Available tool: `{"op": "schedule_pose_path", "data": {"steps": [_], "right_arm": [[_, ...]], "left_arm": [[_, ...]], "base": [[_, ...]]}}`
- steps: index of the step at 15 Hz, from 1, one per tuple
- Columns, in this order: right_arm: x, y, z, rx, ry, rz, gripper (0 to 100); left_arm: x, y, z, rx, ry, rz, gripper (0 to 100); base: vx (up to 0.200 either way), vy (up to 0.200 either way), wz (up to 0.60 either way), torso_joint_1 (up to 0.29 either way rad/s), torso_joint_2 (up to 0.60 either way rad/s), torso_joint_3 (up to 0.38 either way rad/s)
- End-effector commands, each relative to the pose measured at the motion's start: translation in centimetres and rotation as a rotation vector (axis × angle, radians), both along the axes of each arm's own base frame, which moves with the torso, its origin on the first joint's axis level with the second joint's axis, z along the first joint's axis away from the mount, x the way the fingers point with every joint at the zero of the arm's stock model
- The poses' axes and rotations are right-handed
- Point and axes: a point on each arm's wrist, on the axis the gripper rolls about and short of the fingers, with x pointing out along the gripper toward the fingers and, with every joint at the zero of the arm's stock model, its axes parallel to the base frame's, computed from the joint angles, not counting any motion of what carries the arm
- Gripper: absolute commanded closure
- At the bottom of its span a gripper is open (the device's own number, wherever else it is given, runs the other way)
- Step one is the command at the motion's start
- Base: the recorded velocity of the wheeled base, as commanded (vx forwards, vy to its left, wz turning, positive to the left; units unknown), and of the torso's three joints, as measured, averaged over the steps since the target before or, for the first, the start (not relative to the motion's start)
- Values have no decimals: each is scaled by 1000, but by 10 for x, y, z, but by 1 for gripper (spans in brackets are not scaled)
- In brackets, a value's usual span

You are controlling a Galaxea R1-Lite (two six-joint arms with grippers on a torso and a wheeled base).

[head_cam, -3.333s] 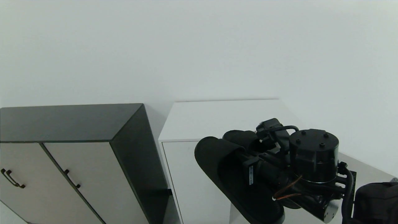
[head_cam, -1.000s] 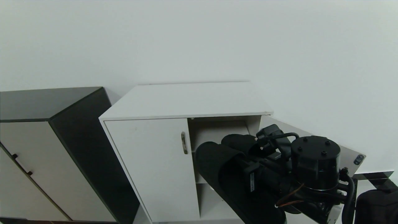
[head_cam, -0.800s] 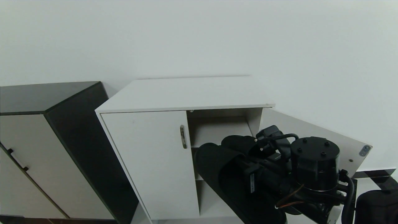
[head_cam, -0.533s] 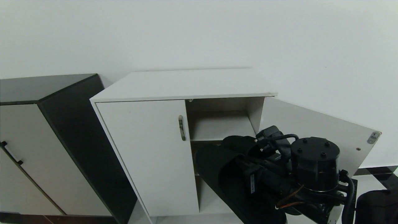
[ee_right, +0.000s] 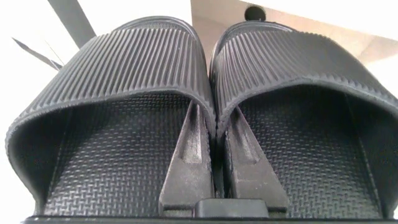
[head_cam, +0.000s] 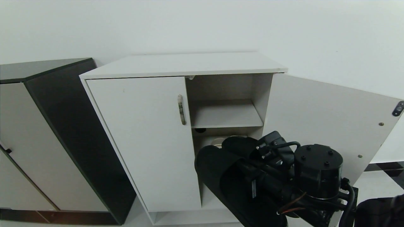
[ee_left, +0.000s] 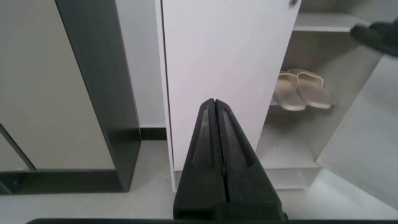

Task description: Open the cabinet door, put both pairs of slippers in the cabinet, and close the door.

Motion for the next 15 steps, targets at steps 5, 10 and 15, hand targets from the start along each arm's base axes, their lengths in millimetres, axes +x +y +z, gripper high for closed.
{"op": "schedule_pose_path", "data": {"steps": [5,10,15], "right_arm": [[20,32,16,-25,96,-134,100],[38,58,58,82,114,-400,100],[50,71,36,18,95,-504,100]], "left_arm": [[0,0,0,-1,1,1,100],[0,0,0,-1,1,1,100],[0,0,0,-1,1,1,100]], "base": [[0,0,0,-38,77,39],[0,0,0,0,0,0],[0,0,0,0,0,0]]}}
